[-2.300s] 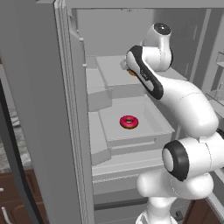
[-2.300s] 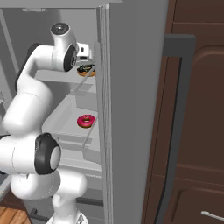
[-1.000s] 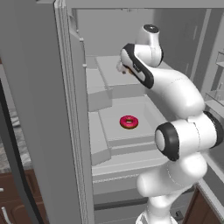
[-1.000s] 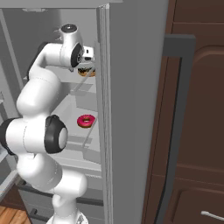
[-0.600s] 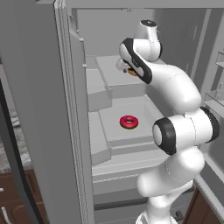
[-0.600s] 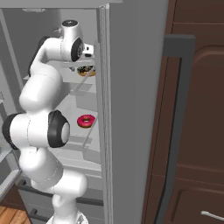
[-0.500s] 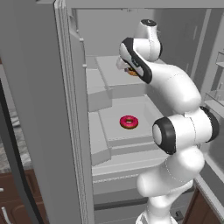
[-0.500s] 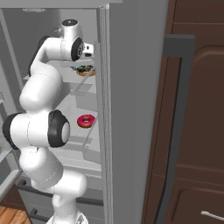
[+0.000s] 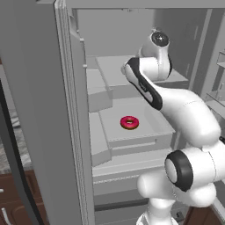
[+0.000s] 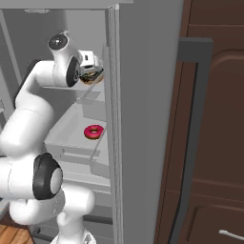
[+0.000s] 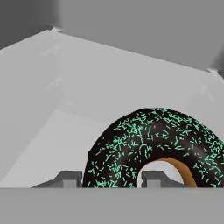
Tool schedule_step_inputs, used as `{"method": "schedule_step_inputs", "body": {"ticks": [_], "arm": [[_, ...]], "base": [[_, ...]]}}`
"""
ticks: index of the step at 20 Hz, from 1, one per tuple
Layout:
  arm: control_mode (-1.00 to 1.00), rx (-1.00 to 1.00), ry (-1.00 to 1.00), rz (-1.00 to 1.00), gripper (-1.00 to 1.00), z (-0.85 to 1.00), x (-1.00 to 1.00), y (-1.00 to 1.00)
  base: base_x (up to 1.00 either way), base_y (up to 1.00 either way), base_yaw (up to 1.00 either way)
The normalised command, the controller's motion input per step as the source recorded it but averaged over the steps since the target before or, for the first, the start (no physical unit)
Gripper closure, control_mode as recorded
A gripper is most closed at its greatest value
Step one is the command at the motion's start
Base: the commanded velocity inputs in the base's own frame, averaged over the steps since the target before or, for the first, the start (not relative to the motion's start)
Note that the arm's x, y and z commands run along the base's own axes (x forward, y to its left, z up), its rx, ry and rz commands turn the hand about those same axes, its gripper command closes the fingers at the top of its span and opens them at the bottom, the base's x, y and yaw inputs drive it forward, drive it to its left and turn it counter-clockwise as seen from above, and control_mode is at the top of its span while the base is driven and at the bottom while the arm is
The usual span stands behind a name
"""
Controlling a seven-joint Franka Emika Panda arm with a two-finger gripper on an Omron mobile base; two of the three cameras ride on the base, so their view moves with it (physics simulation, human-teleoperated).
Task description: Take the donuts from the fridge and place them on the empty tray on the dining counter.
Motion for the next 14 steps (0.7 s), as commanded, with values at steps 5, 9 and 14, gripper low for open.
{"method": "schedule_step_inputs", "body": {"ticks": [5, 9, 14], "arm": [[-1.0, 0.01, -0.13, 0.04, 1.0, 0.64, -1.0, -0.08], [-1.0, 0.08, -0.11, 0.08, 1.0, 0.57, -1.0, -0.08], [-1.0, 0.12, -0.02, 0.0, 1.0, 0.04, -1.0, -0.14]], "base": [[0.0, 0.0, 0.0], [0.0, 0.0, 0.0], [0.0, 0.0, 0.0]]}}
